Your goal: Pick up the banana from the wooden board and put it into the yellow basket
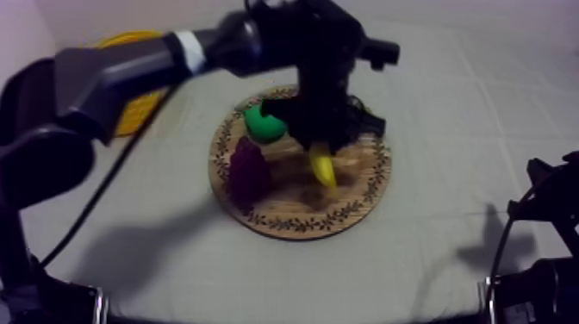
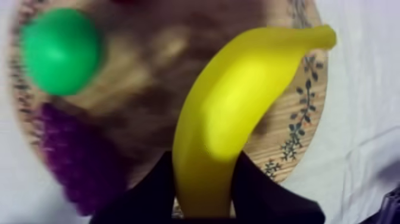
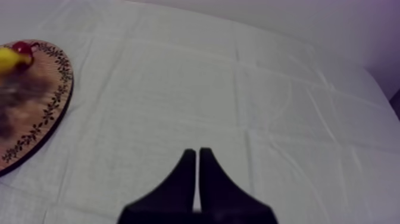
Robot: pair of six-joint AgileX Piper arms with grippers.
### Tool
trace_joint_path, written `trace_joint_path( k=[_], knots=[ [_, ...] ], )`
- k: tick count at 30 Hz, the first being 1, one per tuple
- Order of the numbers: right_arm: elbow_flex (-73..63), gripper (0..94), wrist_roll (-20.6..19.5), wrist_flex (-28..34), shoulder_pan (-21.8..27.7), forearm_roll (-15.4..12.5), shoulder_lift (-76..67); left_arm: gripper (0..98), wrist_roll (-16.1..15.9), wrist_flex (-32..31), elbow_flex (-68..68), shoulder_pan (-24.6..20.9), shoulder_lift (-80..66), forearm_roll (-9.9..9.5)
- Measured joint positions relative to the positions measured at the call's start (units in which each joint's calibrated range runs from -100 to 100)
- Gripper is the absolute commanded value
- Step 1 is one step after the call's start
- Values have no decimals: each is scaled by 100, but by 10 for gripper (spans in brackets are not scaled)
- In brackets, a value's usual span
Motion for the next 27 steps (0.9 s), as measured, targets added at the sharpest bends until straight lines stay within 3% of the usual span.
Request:
trace_joint_path(
  k=[15,27],
  knots=[
    [0,3,0,0,0,0,0,336,-275,4,1329,-1637,-2382,-551],
    [0,3,19,0,0,0,0,335,-436,-98,1701,-3092,-2367,-783]
  ],
)
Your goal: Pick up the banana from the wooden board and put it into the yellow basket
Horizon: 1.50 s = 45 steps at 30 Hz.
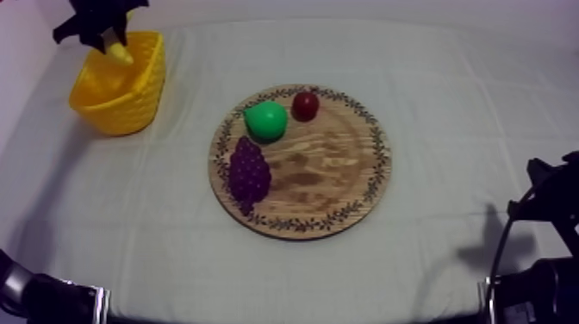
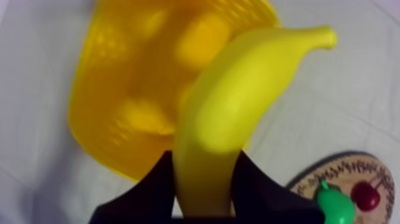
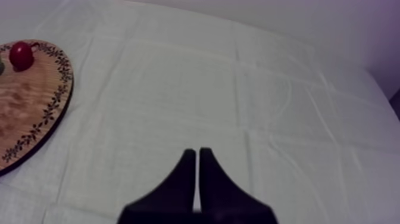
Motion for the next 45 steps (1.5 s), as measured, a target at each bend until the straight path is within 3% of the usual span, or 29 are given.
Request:
trace_joint_path(
  k=[9,16,29,37,41,45],
  knots=[
    [0,3,-18,0,0,0,0,334,-13,-401,17,-475,598,44],
    [0,3,-18,0,0,0,0,340,22,-733,48,-516,1009,121],
    [0,3,-18,-4,0,0,0,456,-145,-1277,190,-590,1242,357],
    [0,3,-18,2,0,0,0,261,-252,-1653,711,-562,843,417],
    [0,3,-18,2,0,0,0,89,-327,-1955,1264,-575,417,581],
    [0,3,-18,2,0,0,0,22,-513,-2435,1998,-574,-212,821]
  ],
)
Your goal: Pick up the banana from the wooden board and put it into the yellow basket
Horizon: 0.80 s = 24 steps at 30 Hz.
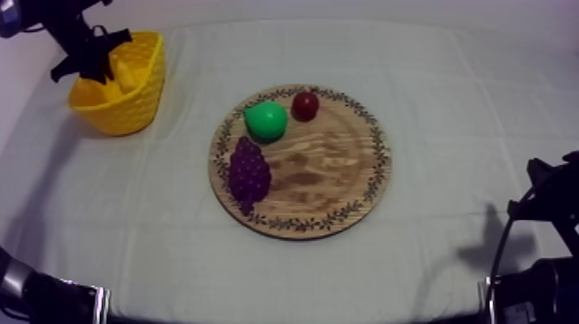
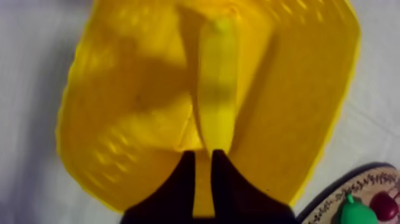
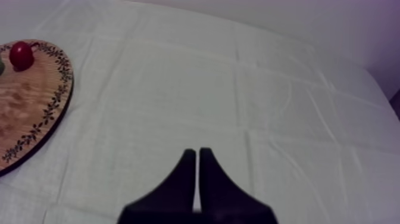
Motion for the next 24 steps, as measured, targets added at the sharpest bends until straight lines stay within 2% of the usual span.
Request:
trace_joint_path(
  k=[3,6,8,11,14,18,24],
  knots=[
    [0,3,0,0,0,0,0,9,-174,-411,671,25,-545,143],
    [0,3,0,0,0,0,0,14,-351,-803,1344,100,-1165,194],
    [0,3,0,0,0,0,0,21,-452,-1067,1793,178,-1653,167],
    [0,3,0,0,0,0,0,40,-493,-1498,2510,326,-2370,22],
    [0,3,0,0,0,0,0,130,-411,-1896,3285,487,-3100,-114],
    [0,3,0,0,0,0,0,165,-477,-2342,4262,525,-4118,-72],
    [0,3,0,0,0,0,0,151,-661,-2942,5640,486,-5561,-51]
  ],
)
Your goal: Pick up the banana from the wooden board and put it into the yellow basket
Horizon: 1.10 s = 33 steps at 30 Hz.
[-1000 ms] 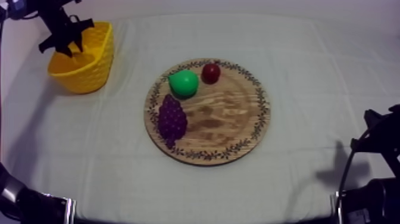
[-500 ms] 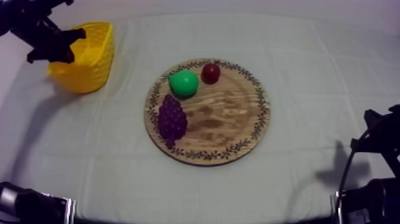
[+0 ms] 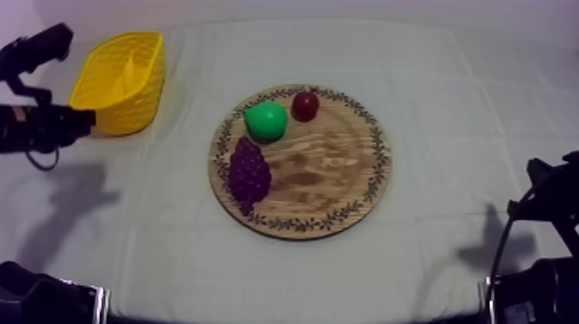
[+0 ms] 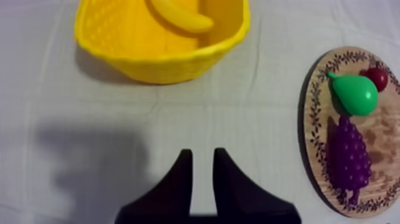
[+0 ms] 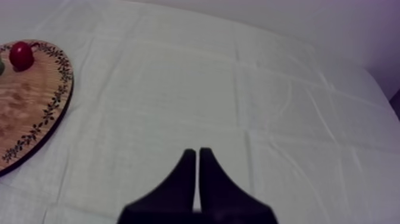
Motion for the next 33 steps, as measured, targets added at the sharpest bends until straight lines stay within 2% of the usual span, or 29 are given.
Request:
trace_joint_path(
  k=[5,11,23,30,33],
  knots=[
    [0,3,0,0,0,0,0,120,-57,-474,975,-163,-1247,14],
    [0,3,0,0,0,0,0,73,-317,-820,1931,-444,-2478,142],
    [0,3,0,0,0,0,0,4,-803,-806,2915,-819,-4421,429],
    [0,3,0,0,0,0,0,2,-963,-514,3327,-766,-5456,445],
    [0,3,3,0,0,0,0,2,-948,-435,3343,-694,-5753,374]
  ],
)
